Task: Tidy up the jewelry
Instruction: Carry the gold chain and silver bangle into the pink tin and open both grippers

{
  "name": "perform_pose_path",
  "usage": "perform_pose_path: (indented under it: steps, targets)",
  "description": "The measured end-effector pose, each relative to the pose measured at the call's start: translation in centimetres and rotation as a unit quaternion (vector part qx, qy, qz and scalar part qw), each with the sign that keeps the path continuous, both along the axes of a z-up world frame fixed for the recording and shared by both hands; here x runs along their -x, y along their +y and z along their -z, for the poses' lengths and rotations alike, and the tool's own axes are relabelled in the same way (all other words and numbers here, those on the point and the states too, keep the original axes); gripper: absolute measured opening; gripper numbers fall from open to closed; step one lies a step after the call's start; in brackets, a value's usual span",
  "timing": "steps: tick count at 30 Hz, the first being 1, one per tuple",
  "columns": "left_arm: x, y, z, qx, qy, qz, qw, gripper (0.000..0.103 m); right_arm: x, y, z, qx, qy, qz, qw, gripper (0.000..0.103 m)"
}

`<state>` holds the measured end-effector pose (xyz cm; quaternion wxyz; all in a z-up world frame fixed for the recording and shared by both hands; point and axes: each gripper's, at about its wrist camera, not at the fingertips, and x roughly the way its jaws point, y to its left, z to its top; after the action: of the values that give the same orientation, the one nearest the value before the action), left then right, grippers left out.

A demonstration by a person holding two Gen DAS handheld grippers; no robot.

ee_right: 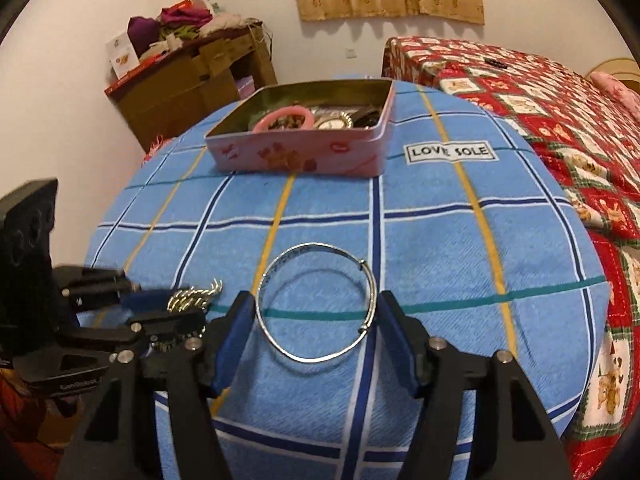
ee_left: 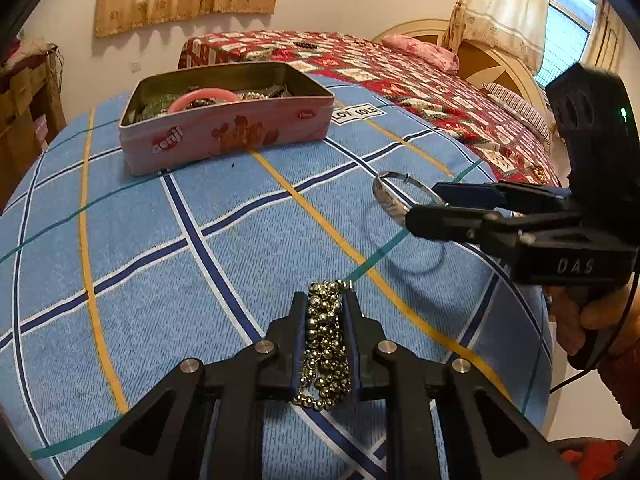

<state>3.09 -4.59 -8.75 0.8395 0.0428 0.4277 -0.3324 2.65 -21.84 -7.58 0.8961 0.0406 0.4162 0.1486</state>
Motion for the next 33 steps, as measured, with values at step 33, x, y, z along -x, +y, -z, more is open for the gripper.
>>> perform_pose_path:
  steps: [33]
  targets:
    - [-8.5, 4.0, -9.2, 0.124, -0.128, -0.128, 0.9756, 0.010, -7.8, 1.5, -6.2, -0.016, -0.120, 0.039, 0.992, 0.065]
